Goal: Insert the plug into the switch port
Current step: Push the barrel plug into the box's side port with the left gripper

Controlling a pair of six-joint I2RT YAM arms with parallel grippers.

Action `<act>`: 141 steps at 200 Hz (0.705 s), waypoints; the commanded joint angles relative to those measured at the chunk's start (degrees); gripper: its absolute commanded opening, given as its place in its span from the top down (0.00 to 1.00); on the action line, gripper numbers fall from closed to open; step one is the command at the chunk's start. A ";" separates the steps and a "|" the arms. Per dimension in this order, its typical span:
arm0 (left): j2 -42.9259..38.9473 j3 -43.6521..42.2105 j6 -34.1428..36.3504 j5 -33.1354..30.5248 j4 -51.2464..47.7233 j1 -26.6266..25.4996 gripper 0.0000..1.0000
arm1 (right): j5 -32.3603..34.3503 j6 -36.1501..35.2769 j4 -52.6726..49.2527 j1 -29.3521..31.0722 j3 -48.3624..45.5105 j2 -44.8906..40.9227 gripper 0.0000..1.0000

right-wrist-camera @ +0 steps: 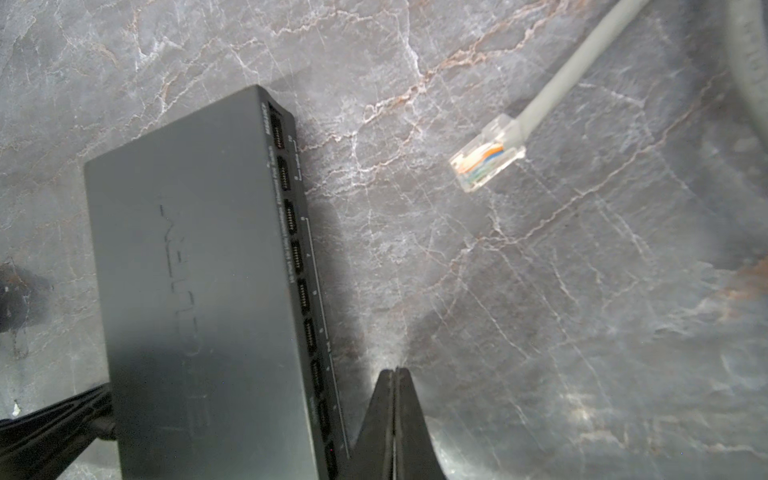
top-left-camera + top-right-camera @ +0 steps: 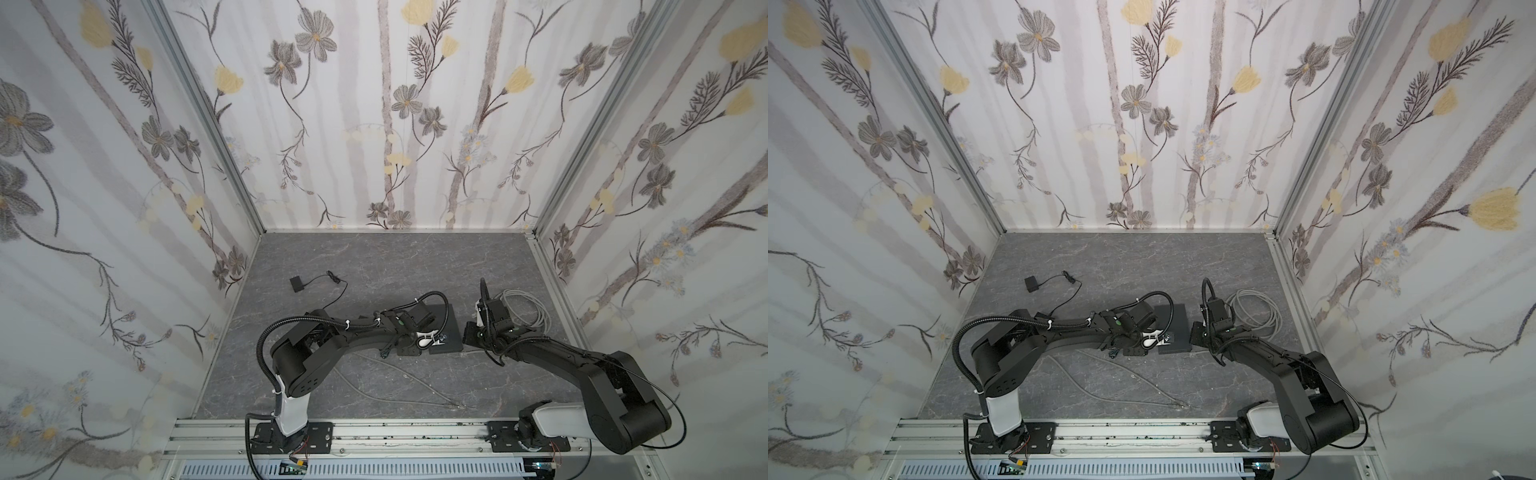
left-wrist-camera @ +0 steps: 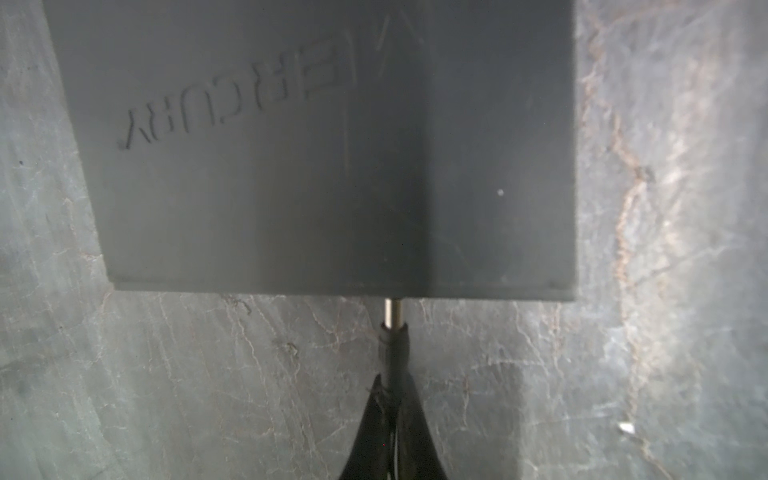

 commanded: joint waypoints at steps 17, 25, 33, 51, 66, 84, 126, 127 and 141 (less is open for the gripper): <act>1.68 -0.13 0.32 -0.80 -9.32 0.02 1.00 | -0.93 0.63 2.09 0.39 0.48 0.52 0.95; 1.58 -0.16 0.33 -0.77 -9.48 -0.01 1.00 | -1.13 0.73 2.12 0.41 0.48 0.60 0.95; 1.51 -0.06 0.54 -0.60 -9.82 -0.02 1.00 | -1.19 0.85 2.25 0.50 0.48 0.60 0.95; 1.91 0.38 1.01 -0.02 -11.59 -0.15 1.00 | -1.66 1.46 2.51 0.67 0.39 0.58 0.94; 2.31 0.89 1.41 0.73 -12.89 -0.04 1.00 | -2.16 2.07 2.88 0.75 0.37 0.43 0.95; 2.24 1.01 1.96 2.38 -14.12 -0.10 1.00 | -2.13 2.35 2.99 0.80 0.31 0.36 0.95; 0.62 -0.04 3.63 4.88 -15.93 -0.14 1.00 | -1.74 2.49 2.93 0.85 -0.02 0.08 0.95; 0.55 -0.04 3.63 4.95 -16.02 -0.12 1.00 | -1.71 2.47 2.92 0.85 -0.04 0.08 0.95; -0.20 -0.05 3.72 5.92 -16.98 -0.07 1.00 | -1.74 2.45 2.90 0.84 -0.22 -0.14 0.95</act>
